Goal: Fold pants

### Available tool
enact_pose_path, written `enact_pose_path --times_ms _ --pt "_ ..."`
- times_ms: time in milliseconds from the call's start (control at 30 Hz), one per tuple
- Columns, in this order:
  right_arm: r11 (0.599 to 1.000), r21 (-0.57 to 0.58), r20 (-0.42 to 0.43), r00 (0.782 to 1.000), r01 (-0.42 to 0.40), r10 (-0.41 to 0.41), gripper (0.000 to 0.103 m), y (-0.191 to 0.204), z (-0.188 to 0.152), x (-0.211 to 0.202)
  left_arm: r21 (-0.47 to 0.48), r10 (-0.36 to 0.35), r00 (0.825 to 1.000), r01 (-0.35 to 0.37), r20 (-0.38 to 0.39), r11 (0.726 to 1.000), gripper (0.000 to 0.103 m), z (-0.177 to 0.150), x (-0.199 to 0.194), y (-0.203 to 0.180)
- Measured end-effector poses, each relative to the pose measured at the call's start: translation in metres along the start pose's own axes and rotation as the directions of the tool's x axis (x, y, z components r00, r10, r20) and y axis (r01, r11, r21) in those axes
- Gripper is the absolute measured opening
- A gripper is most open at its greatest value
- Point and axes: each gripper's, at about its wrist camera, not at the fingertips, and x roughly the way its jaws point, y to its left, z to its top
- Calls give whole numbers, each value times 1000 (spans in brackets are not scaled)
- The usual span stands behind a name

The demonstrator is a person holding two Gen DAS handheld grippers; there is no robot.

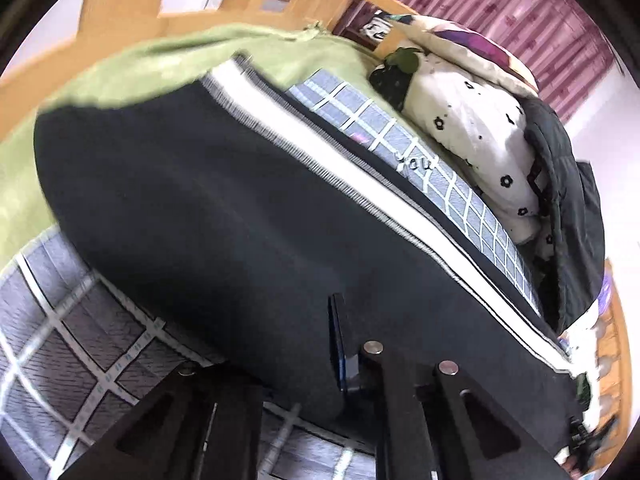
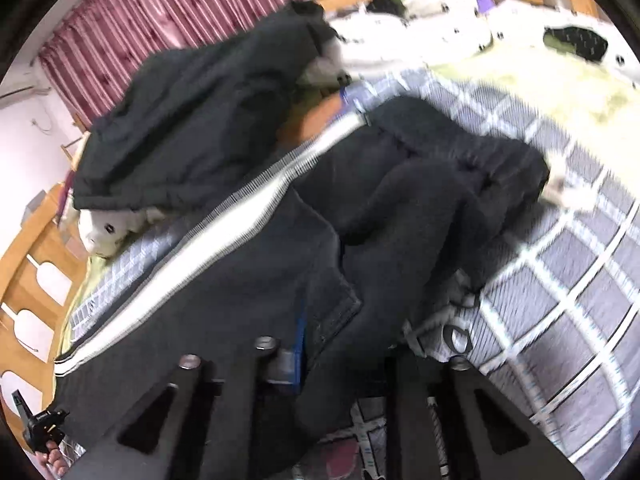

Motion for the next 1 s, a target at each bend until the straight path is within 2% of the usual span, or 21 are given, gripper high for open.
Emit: enact_pose_path --times_ms 67,133,200,267,400,500,600,667,767,833,900,967,1000 --pt "997 59 1 998 -59 59 12 -3 14 -16 28 11 1000 -11 -2 1000 11 2 -10 -15" --pt "991 87 11 995 -103 102 11 -7 26 -40 26 -24 1000 24 -6 999 11 -1 -23 -23" --pt "998 12 29 997 -67 67 11 -6 30 -64 65 -62 998 63 -18 996 11 -15 -39 -32" --pt "998 -59 38 999 -18 21 11 -12 27 -90 120 -69 997 74 -41 990 11 -34 -50 -37" --pt "997 -76 30 1000 1 2 11 -51 9 -138 219 -91 991 111 -101 969 11 -77 -71 -38" --pt "996 -81 20 1000 25 -24 11 -82 -14 -163 286 -77 989 109 -123 952 12 -106 -82 -34" --pt "997 -60 -17 999 39 -40 11 -107 -36 -165 328 -21 993 59 -119 943 12 -127 -78 -31" --pt "999 -24 -49 998 35 -36 13 -118 -49 -154 324 3 992 38 -123 945 16 -132 -72 -25" --pt "998 9 -95 993 68 -67 29 -129 -67 -151 302 -1 994 32 -105 953 21 -135 -78 -21" --pt "997 27 -67 996 65 -63 40 -136 -73 -165 306 18 996 11 -92 952 44 -138 -85 -19" --pt "997 40 -21 997 72 -71 62 -144 -73 -179 301 21 997 2 -72 954 57 -143 -92 -12" --pt "994 86 34 997 71 -74 71 -155 -68 -186 291 12 998 6 -62 957 59 -146 -98 -4" --pt "991 118 42 997 59 -65 73 -161 -65 -183 281 11 998 6 -60 960 63 -148 -101 2"
